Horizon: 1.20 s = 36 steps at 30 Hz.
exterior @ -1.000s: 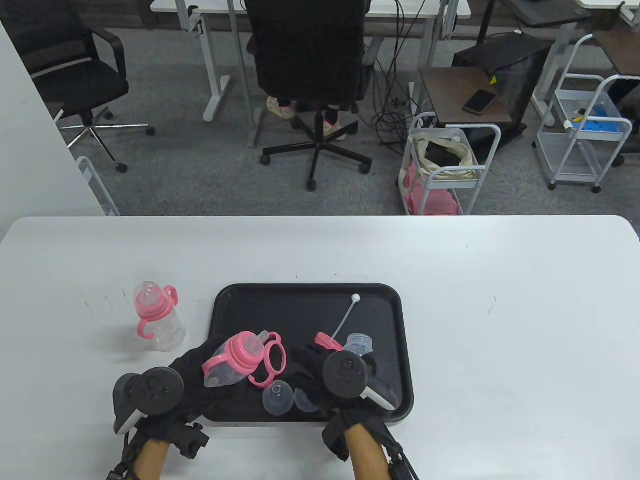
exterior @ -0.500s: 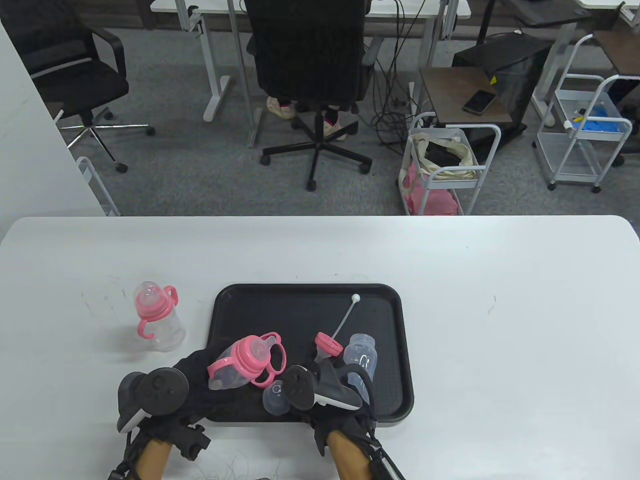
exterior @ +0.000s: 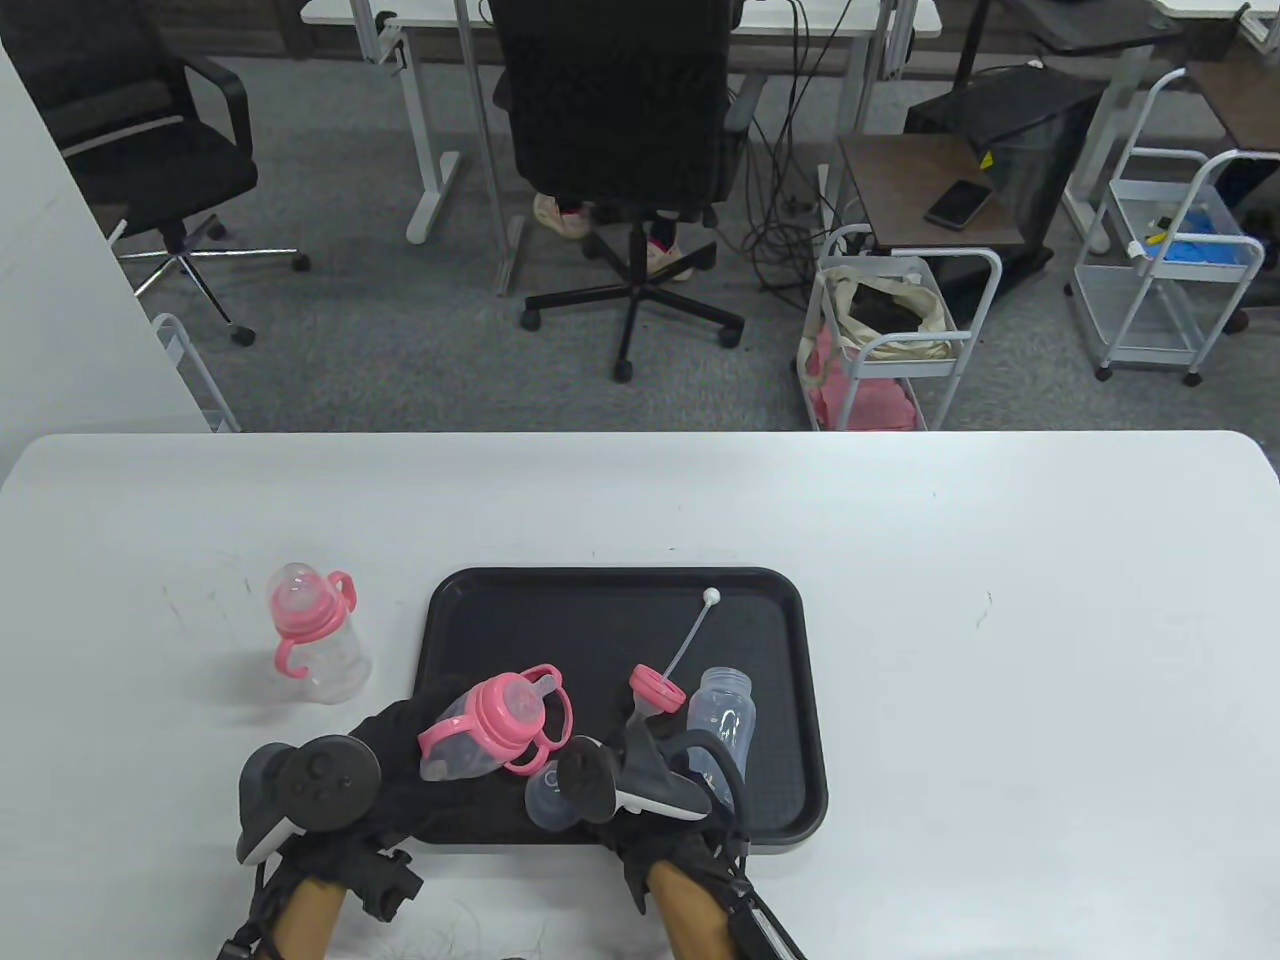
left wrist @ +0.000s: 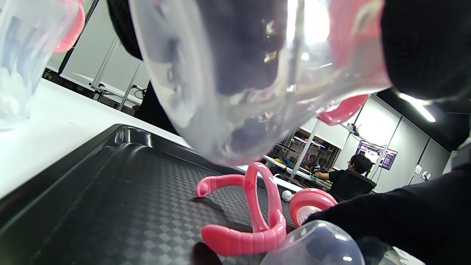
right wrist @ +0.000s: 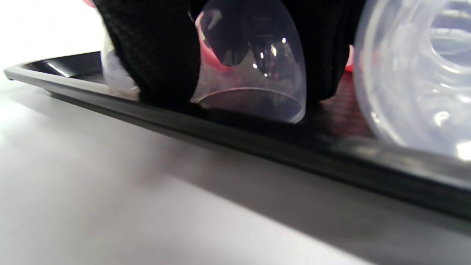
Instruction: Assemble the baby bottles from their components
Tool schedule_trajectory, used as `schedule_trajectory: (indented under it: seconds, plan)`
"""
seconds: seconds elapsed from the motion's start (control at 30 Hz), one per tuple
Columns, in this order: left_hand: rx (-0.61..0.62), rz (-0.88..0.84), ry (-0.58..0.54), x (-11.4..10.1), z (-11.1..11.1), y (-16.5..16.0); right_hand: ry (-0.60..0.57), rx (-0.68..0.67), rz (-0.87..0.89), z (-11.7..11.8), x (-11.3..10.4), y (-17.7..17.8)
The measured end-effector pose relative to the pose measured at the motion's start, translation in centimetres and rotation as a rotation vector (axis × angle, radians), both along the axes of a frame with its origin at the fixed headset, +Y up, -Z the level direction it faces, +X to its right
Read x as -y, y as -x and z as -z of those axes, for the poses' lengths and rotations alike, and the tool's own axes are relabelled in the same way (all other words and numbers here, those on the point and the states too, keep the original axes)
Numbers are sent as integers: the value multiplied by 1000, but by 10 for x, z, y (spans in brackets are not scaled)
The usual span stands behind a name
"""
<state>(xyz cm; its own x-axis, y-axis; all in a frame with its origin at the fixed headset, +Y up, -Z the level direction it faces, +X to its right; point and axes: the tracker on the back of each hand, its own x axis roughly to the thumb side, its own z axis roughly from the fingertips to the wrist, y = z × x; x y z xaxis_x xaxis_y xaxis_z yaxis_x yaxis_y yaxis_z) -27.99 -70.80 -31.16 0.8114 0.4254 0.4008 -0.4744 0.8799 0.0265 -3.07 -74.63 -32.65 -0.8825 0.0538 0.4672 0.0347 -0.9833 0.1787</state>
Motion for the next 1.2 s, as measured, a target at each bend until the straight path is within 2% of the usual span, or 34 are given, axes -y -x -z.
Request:
schedule_trajectory:
  seconds: [0.07,0.3,0.4,0.53,0.67,0.8,0.93,1.2]
  plan:
    - [-2,1,1,0,0,0,-6,6,5,0,-5,-4]
    - [-14,20,6,0,-1,2,-103,66,211,-7,-42,-30]
    - [-18,30,7,-1,-1,2,-111,107,456,-6,-54,-49]
    - [-27,74,-8,-1,-1,1,-66,147,971,-5,-60,-76]
    - [-25,105,-8,0,-2,-2,-28,144,1167,-5,-60,-85]
    - [-18,159,-22,1,-3,-7,30,82,1228,-7,-59,-76]
    - [-10,198,-49,0,-5,-13,21,26,1141,-9,-61,-63]
    - [11,191,-77,-4,-9,-20,33,-40,1076,-13,-57,-44]
